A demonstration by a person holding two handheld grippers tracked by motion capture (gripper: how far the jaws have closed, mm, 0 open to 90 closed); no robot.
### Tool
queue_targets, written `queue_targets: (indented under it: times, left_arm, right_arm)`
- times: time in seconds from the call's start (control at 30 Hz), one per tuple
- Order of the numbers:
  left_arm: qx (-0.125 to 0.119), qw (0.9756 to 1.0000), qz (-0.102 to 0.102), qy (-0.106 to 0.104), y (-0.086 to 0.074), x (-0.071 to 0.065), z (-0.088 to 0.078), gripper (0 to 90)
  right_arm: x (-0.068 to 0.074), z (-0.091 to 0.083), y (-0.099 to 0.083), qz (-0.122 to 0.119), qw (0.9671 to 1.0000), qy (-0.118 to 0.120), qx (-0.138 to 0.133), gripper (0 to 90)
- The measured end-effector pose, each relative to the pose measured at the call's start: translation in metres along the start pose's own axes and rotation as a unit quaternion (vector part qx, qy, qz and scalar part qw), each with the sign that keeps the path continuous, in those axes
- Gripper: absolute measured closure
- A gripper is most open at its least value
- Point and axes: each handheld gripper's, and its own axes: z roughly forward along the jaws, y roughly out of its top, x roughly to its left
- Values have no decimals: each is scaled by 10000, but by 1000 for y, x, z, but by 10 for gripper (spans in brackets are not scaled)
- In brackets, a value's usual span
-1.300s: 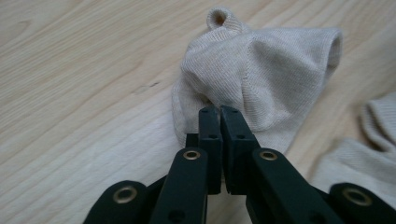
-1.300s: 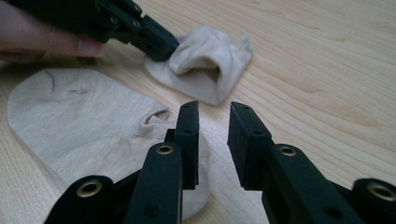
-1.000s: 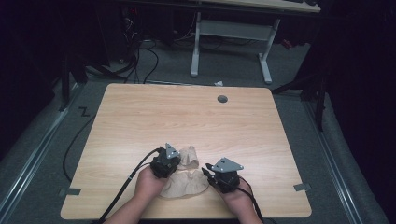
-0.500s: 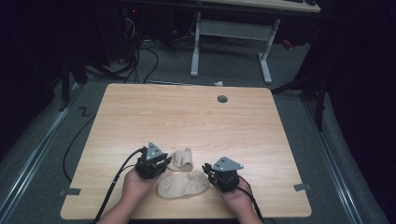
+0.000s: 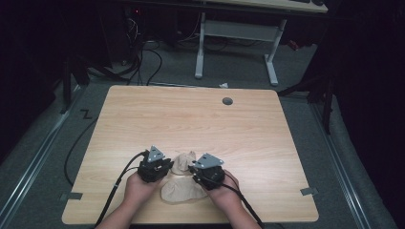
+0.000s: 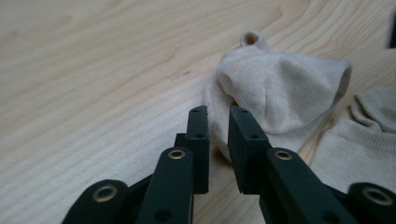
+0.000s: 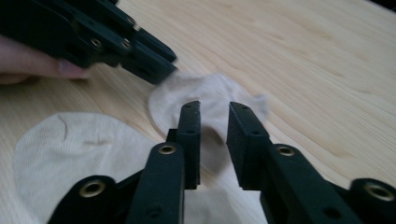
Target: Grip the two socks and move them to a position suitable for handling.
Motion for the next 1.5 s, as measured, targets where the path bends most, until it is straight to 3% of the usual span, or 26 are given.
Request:
queue_targets:
  times: [0.07,0.23,0.27,0.3,0.33,0.5,0.6,0.63,0.67,0.77,0.87,0.97,1.13,1.2,1.33,1.5]
  left_arm:
    - [114,9999,41,6,-1,-1,5,813]
    - [73,9999,73,-18,-3,-2,7,823]
    - [22,10000,66,-41,-4,-1,7,822]
    - [-4,10000,52,-56,-5,0,7,822]
    - [-40,10000,45,-74,-6,0,7,823]
    - [-69,9999,48,-57,-6,0,7,821]
    - [-71,9999,45,-67,-6,0,7,816]
    - [-71,9999,50,-64,-6,0,7,816]
    - [-78,9999,54,-50,-7,0,7,813]
    - [-78,9999,60,-35,-7,0,7,809]
    - [-82,9999,51,-35,-7,0,7,800]
    - [-83,9999,48,-31,-7,0,7,794]
    - [-77,9999,66,2,-7,-1,7,786]
    - [-81,9999,85,34,-7,-2,7,782]
    - [-80,9999,92,50,-7,-2,7,777]
    - [-74,9999,122,77,-7,-2,7,772]
  right_arm:
    - [2,12,6,-51,9999,-72,99,665]
    - [-1,35,11,-10,9992,-188,357,632]
    - [-4,44,8,-77,9980,-188,598,707]
    - [-4,44,8,-77,9980,-188,598,707]
    - [-4,46,5,-115,9973,-209,688,859]
    - [-8,35,4,-1,9985,-268,482,875]
    - [-24,19,-6,289,9983,-406,301,871]
    - [-24,19,-6,289,9983,-406,301,871]
    - [-35,15,-17,475,9973,-480,301,864]
    - [-44,12,-26,619,9963,-524,301,850]
    - [-58,3,-41,881,9932,-728,237,812]
    - [-64,-7,-42,986,9912,-887,17,783]
    - [-64,-13,-38,1086,9907,-780,-234,691]
    - [-65,-7,-41,1298,9899,-529,-217,634]
    - [-67,-2,-44,1397,9892,-421,-148,611]
    - [-73,11,-54,1230,9885,-818,339,681]
